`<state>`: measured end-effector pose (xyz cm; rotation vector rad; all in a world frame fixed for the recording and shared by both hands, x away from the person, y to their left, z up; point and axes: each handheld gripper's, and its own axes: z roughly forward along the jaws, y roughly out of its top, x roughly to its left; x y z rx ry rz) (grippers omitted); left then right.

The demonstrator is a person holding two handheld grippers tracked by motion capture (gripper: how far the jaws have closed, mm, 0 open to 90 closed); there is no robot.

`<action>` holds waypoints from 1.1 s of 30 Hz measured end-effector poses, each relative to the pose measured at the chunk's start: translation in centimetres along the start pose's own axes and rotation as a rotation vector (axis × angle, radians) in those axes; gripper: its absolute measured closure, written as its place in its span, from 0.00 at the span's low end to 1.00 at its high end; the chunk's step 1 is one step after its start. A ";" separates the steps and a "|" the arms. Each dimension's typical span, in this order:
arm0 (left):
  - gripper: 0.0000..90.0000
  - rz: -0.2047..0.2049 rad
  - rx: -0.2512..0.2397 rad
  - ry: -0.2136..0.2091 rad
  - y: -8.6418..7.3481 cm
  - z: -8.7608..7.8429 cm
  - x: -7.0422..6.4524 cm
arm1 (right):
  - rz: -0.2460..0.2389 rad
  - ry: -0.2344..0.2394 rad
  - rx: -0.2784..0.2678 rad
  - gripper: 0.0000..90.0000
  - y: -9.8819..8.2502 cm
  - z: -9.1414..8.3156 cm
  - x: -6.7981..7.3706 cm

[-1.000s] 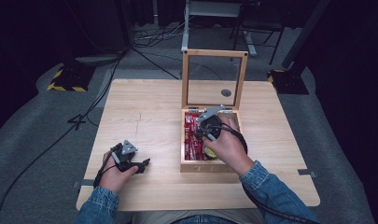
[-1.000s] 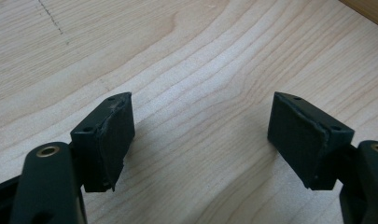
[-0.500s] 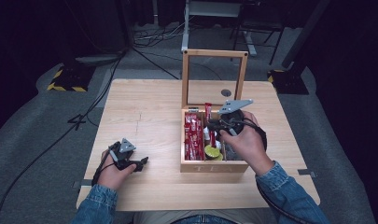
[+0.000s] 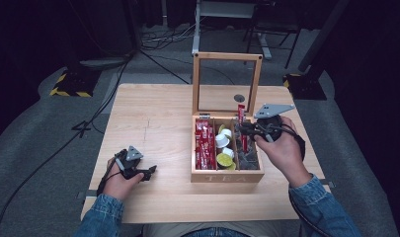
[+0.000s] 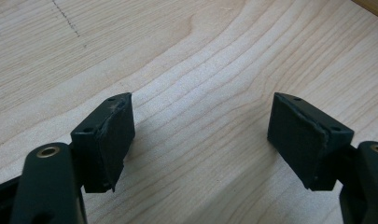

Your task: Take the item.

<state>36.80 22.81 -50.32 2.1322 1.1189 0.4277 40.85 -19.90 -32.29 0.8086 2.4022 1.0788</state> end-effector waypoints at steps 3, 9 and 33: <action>0.26 0.003 -0.004 0.002 0.0 0.0 0.0 | 0.009 -0.020 -0.005 0.88 -0.6 -0.9 -1.0; 0.26 -0.001 -0.005 -0.004 -0.1 -0.1 0.1 | 0.025 -0.063 0.003 0.88 -2.5 -2.4 -3.3; 0.26 0.002 -0.002 0.000 -0.2 -0.1 0.4 | 0.126 -0.179 0.030 0.88 -11.6 -3.1 -10.9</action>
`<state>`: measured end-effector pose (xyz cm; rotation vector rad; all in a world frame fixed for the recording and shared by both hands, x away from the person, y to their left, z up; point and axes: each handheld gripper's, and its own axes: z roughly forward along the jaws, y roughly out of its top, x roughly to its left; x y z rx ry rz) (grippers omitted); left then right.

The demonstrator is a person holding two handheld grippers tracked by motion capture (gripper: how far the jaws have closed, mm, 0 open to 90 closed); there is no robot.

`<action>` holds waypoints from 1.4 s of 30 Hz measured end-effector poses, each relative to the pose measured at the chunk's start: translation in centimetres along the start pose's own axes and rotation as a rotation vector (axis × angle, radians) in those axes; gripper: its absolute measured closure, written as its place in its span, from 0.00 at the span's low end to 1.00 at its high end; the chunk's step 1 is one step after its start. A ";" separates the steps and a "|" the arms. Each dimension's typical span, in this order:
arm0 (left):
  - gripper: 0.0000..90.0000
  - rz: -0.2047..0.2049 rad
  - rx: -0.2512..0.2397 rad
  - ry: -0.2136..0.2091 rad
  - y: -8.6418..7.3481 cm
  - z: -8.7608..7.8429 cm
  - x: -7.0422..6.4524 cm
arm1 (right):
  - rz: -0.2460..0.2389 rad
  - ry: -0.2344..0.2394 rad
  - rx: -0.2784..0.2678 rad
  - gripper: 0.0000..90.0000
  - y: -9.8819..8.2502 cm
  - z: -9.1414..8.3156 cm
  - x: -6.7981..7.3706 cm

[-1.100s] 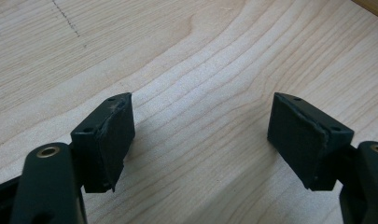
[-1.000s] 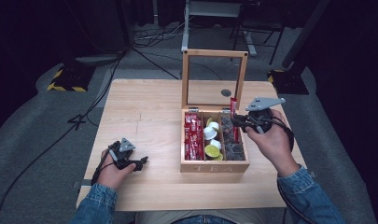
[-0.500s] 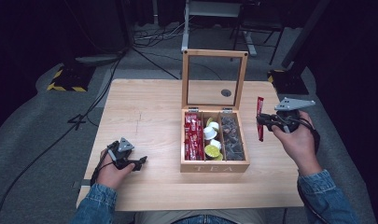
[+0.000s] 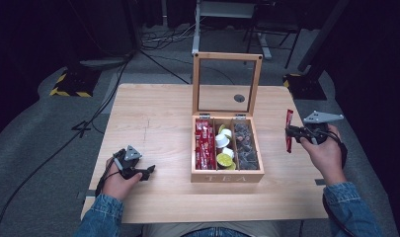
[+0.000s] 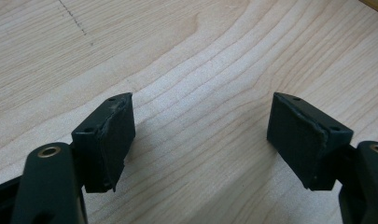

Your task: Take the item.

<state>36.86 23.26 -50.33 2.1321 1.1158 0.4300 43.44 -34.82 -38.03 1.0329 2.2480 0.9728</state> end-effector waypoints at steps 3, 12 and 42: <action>0.26 0.000 0.000 0.000 0.0 0.0 0.0 | -0.008 -0.008 0.013 0.88 -1.0 0.3 -0.6; 0.26 0.000 -0.001 0.001 0.0 0.0 0.0 | 0.015 -0.019 0.073 0.88 -4.2 1.9 -1.8; 0.26 -0.001 0.000 0.001 0.0 0.0 0.0 | 0.057 -0.011 0.091 0.52 -6.1 3.2 -0.9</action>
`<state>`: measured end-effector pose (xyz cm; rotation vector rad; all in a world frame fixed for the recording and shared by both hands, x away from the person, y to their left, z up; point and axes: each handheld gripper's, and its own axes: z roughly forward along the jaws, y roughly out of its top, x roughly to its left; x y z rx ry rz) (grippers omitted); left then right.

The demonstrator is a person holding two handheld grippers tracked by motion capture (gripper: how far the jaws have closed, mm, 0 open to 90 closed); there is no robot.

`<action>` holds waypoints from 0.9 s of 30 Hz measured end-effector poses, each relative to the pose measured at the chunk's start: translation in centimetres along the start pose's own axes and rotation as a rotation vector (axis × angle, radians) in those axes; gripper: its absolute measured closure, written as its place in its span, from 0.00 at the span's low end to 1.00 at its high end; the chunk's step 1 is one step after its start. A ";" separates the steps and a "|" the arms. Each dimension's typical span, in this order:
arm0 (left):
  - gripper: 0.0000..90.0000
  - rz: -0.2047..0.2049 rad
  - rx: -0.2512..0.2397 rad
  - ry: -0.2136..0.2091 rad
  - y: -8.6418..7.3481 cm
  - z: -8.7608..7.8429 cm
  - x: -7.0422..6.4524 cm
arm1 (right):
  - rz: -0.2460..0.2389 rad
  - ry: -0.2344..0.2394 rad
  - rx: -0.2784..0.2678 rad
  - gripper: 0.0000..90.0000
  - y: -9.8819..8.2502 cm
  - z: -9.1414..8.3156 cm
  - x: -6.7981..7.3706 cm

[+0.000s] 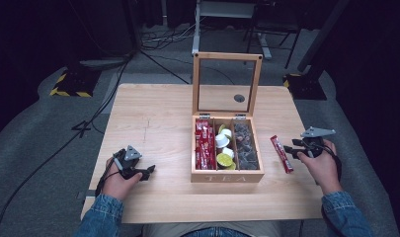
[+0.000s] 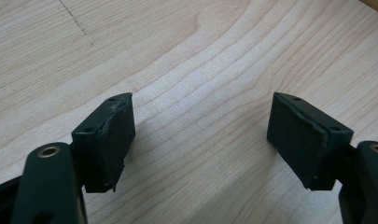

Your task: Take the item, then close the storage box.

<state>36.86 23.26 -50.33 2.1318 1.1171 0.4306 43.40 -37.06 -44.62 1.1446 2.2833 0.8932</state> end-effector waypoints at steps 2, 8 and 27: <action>0.26 0.000 -0.002 -0.001 0.0 0.0 0.0 | -0.001 -0.001 -0.033 0.48 0.5 -0.4 0.2; 0.24 -0.005 0.002 0.002 0.2 0.2 0.1 | 0.021 0.017 -0.143 0.38 2.3 -1.8 0.7; 0.19 -0.012 0.007 0.011 1.1 1.1 0.2 | 0.033 0.073 -0.277 0.28 9.1 -4.7 2.2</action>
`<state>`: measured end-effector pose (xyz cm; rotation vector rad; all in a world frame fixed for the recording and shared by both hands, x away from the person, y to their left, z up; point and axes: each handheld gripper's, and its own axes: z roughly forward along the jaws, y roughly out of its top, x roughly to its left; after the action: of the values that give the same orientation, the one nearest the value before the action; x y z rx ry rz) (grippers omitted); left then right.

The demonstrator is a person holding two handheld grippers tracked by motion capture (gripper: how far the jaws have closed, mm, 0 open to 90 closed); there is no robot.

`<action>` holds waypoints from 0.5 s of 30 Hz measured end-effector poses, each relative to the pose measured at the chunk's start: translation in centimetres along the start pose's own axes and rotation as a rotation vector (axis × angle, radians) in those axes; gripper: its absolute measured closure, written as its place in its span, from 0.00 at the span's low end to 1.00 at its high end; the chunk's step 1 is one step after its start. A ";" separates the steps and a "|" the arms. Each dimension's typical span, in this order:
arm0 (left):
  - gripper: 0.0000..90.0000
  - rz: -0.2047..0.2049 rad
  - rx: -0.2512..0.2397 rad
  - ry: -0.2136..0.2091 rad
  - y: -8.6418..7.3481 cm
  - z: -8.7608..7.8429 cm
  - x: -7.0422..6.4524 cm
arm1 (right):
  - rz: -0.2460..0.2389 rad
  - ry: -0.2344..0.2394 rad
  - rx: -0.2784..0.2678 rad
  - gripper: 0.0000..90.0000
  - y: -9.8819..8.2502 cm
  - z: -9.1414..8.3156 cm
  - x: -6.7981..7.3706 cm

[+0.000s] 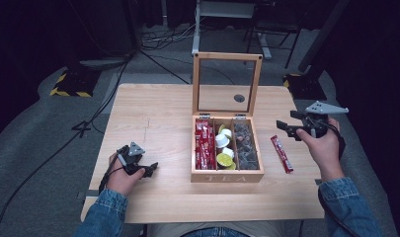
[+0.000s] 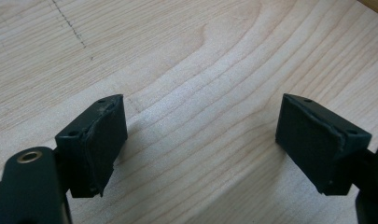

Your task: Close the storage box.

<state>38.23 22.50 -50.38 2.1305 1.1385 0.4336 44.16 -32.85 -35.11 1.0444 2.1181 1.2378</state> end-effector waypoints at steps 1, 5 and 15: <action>0.19 0.000 0.000 0.000 0.0 0.0 0.0 | -0.003 0.002 -0.006 0.28 0.5 0.1 0.0; 0.19 -0.001 0.000 0.000 0.0 0.0 0.0 | -0.006 0.004 -0.023 0.25 2.7 0.9 0.2; 0.19 -0.010 -0.001 0.008 -0.1 -0.1 -0.1 | -0.012 0.023 -0.035 0.25 5.2 2.9 0.4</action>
<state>38.11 22.49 -50.39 2.1230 1.1531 0.4386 47.96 -29.41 -31.93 1.0064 2.1091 1.2819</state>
